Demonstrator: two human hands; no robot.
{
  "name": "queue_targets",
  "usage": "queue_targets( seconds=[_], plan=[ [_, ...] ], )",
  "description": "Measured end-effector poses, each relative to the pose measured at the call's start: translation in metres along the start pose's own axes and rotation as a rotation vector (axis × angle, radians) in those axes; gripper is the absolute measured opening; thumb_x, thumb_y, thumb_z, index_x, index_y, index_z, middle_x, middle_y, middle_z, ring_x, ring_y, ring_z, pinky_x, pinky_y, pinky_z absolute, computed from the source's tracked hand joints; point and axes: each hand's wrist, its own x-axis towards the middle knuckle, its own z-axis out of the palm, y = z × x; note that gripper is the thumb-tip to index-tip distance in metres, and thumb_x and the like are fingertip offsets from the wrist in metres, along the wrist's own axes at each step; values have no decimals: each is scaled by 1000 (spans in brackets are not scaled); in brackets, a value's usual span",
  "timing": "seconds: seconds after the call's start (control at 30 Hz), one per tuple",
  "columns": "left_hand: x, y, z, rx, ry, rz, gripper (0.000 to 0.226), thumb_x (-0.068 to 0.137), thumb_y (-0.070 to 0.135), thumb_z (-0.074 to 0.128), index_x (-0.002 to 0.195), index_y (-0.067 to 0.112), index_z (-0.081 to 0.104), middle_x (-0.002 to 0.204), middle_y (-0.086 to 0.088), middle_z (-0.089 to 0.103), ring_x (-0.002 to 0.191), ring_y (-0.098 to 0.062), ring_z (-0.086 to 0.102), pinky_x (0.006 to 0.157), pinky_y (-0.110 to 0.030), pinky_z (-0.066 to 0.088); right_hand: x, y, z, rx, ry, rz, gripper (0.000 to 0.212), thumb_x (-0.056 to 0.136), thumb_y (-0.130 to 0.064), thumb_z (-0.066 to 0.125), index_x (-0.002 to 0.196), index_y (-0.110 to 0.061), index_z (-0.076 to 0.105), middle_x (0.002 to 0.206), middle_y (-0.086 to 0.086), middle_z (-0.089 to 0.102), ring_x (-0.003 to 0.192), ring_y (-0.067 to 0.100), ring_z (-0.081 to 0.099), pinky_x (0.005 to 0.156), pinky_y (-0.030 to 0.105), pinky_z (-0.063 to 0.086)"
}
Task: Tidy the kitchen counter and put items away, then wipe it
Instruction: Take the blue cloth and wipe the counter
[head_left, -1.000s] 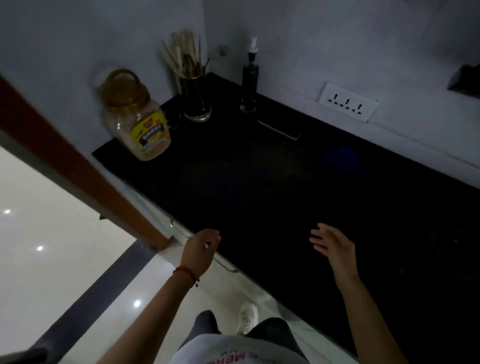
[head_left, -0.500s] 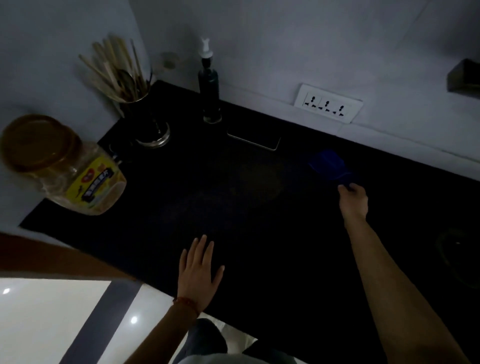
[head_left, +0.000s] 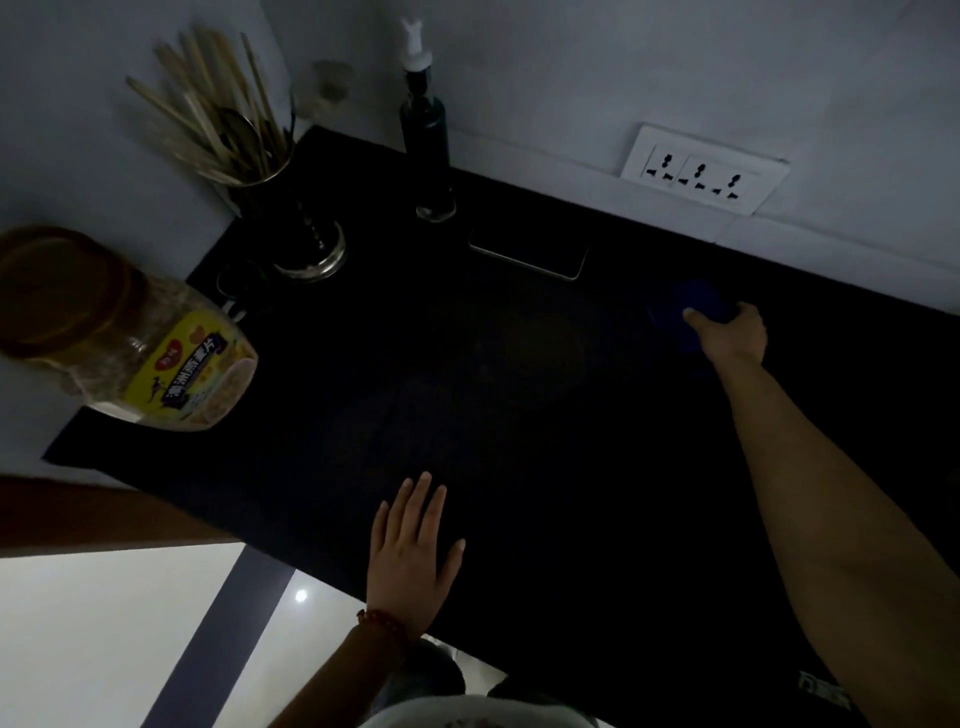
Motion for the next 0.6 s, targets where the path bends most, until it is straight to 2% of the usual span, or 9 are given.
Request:
queue_targets(
  seconds=[0.1,0.3,0.43,0.53,0.6],
  plan=[
    [0,1,-1,-4,-8,-7,59,86,49,30,125,11,54,134,-12,55,124,-31,51,101,-48,35,-16,2,1,46,-48,36,69,77,-37,71,129,1,46,127,21,56,108,33,57,80,28,47],
    [1,-3,-2,-3,-13,28,59,78,45,39,121,10,57,131,-14,58,121,-33,54,97,-48,39,-74,23,3,49,-28,18,50,76,-40,70,109,-3,62,107,18,67,79,21,57,67,28,48],
    [2,-7,-5,-17,-19,85,56,77,43,41,119,11,59,130,-19,56,120,-37,53,94,-53,43,-126,56,-1,74,143,55,50,76,-38,71,112,-5,60,105,16,67,77,19,54,64,27,43],
    [5,-5,-2,-60,10,144,48,76,28,65,119,10,59,134,-22,51,125,-40,47,99,-57,40,-168,88,-14,136,233,148,52,78,-36,70,117,-6,57,108,14,64,88,26,60,68,30,44],
    [7,2,-1,-102,-3,213,49,75,19,72,121,10,58,137,-22,47,129,-40,42,103,-56,37,-199,116,-30,262,262,220,52,79,-34,69,120,-7,54,105,14,63,92,29,62,70,35,50]
  ],
)
